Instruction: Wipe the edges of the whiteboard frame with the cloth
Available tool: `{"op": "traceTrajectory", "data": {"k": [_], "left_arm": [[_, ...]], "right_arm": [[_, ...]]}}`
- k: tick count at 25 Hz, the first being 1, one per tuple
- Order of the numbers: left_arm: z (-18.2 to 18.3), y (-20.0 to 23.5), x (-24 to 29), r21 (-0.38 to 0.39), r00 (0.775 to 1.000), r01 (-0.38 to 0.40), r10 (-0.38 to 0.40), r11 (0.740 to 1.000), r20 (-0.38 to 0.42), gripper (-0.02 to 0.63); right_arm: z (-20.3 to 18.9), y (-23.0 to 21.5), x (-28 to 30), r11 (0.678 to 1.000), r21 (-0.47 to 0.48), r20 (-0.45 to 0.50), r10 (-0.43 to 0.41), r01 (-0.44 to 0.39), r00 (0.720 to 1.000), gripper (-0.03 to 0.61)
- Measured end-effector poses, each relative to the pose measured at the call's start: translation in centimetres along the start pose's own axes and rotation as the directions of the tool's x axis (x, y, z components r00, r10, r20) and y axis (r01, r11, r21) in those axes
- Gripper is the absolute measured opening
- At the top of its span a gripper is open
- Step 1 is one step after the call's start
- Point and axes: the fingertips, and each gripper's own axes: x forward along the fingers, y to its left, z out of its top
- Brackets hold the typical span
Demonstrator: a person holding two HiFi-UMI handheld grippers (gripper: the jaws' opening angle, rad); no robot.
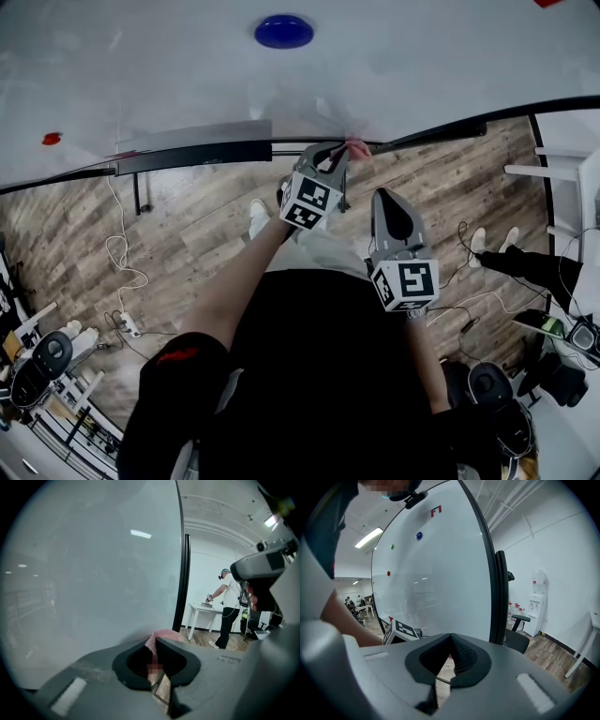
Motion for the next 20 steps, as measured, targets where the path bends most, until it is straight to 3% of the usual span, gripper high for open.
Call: {"op": "traceTrajectory", "data": {"k": [20], "left_arm": [[-1.5,4.5,-4.2,-0.023,0.999,-0.049,0.049,0.999,-0.012,0.017]], "right_arm": [[0.4,5.2,2.1,0.999,-0.015,-0.006,0.035,-0.035,0.999,0.002]]}}
